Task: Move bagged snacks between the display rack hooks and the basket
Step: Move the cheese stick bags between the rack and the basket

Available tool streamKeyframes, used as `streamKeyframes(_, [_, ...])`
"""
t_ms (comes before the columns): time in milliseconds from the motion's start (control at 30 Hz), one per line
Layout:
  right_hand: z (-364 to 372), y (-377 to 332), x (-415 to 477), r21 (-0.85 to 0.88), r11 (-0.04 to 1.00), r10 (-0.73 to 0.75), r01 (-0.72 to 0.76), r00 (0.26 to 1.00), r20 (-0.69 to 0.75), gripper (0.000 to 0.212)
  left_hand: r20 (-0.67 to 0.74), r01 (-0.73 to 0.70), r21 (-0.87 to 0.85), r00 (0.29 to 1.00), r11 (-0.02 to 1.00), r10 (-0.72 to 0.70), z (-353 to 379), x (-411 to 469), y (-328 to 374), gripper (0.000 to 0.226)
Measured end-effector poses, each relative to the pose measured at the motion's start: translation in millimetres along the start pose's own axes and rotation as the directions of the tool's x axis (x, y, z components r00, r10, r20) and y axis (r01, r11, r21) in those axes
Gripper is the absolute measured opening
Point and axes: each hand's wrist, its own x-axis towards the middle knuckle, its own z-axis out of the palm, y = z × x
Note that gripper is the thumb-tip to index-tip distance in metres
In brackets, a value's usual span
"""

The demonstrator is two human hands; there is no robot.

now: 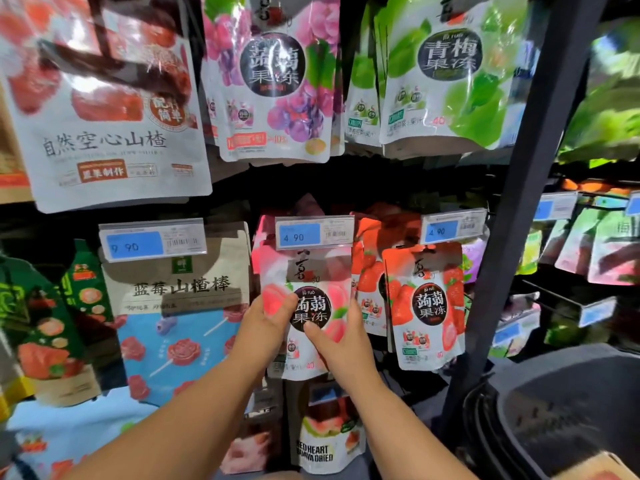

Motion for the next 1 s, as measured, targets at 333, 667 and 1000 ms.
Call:
streamKeyframes(333, [-2, -7, -7, -0.048, 0.999, 0.017, -0.016, 1.0, 0.011, 0.095, -0.022, 0.122, 0.1, 0.993, 0.988, -0.12, -6, -4, 0, 0.053])
streamKeyframes(667, [-18, -50, -30, -0.028, 0.964, -0.263, 0.266, 0.926, -0.271, 0.045, -0.26, -0.07, 0.144, 0.96, 0.987, 0.106, -28, -21, 43, 0.028])
streamKeyframes(1000, [-53, -199, 16, -0.141, 0.795, -0.596, 0.59, 0.716, -0.365, 0.046, -0.319, -0.347, 0.082, 0.879, 0.934, 0.354, -70, 6, 183, 0.056])
